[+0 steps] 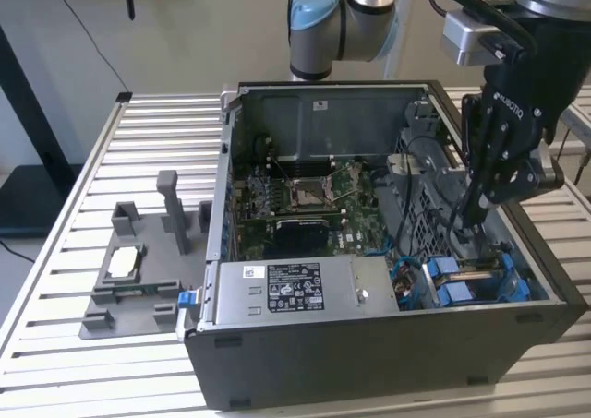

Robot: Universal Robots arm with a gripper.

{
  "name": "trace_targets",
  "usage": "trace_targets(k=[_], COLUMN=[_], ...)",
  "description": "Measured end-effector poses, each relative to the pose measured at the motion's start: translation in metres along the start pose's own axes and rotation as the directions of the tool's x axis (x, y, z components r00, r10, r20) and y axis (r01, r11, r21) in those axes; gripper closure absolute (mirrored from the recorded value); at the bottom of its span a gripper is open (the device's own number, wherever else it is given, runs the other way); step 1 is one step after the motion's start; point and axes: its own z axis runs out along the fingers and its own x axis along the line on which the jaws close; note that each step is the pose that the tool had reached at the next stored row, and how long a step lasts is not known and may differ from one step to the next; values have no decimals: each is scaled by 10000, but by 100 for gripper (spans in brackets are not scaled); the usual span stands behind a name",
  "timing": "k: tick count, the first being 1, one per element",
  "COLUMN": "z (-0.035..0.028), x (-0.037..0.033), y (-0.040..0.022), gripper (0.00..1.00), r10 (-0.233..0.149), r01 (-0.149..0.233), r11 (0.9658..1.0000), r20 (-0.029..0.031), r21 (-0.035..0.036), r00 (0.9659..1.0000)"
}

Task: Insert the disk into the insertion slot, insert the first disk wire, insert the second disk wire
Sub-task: 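Insert the second disk wire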

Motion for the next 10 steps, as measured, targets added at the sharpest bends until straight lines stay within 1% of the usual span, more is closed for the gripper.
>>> trace_targets(k=[1,2,4,10], z=[3,10,37,120], x=[1,2,2,3], y=[1,3,9,21], gripper=[84,84,84,84], r10=[-9,-12,-6,8], r01=[10,12,6,-8], r11=[9999,9998,9996,9988], r20=[-1,1,2,5], r21=[110,192,279,492], r00=[10000,10000,10000,10000])
